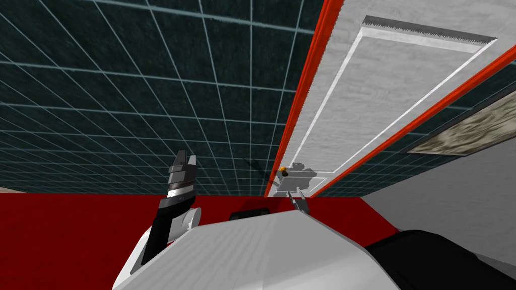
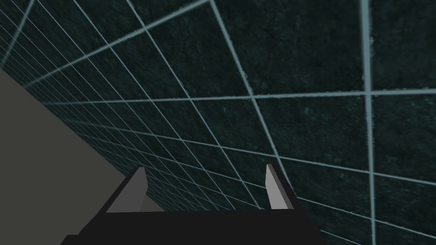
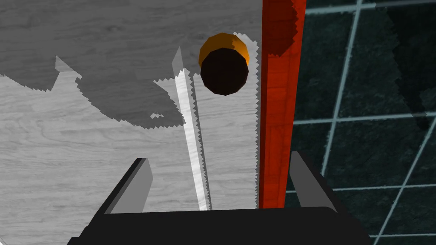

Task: Pull the door open

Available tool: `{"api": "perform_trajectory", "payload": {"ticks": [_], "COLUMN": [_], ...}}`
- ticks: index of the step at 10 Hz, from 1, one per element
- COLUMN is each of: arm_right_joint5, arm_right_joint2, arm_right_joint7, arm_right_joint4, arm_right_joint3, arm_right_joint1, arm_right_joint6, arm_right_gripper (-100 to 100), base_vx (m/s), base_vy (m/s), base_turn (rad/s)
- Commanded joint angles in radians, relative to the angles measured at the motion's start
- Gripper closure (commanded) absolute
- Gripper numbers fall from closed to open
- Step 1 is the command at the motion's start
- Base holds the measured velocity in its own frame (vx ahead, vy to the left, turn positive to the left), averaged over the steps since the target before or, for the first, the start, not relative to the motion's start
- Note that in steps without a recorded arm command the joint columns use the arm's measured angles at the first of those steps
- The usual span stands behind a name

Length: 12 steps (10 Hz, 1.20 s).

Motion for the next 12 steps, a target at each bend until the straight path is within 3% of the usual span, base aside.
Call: {"api": "perform_trajectory", "payload": {"ticks": [1,2,3,6,8,9,10,11,12], "arm_right_joint5": [0.016,0.009,0.004,-0.011,-0.022,-0.028,-0.023,-0.023,-0.023], "arm_right_joint2": [0.011,0.006,-0.025,-0.063,-0.061,-0.047,-0.052,-0.052,-0.052], "arm_right_joint7": [0.017,0.014,0.02,0.025,0.03,0.032,0.029,0.029,0.029], "arm_right_joint4": [0.029,0.026,0.04,0.066,0.085,0.096,0.084,0.084,0.084], "arm_right_joint3": [-0.016,-0.011,-0.017,-0.031,-0.041,-0.046,-0.042,-0.042,-0.042], "arm_right_joint1": [-0.003,-0.006,-0.016,-0.04,-0.057,-0.066,-0.059,-0.059,-0.059], "arm_right_joint6": [-0.014,-0.011,-0.008,0.006,0.017,0.022,0.021,0.021,0.021], "arm_right_gripper": [-100,-100,-100,-100,-100,-100,-100,100,100], "base_vx": [0.159,0.071,0.078,0.178,0.207,0.192,0.087,-0.009,-0.031], "base_vy": [-0.027,-0.01,0.013,0.013,-0.013,-0.024,-0.019,0.004,0.009], "base_turn": [0.041,0.009,0.063,0.091,0.095,0.078,0.02,-0.011,0.004]}}
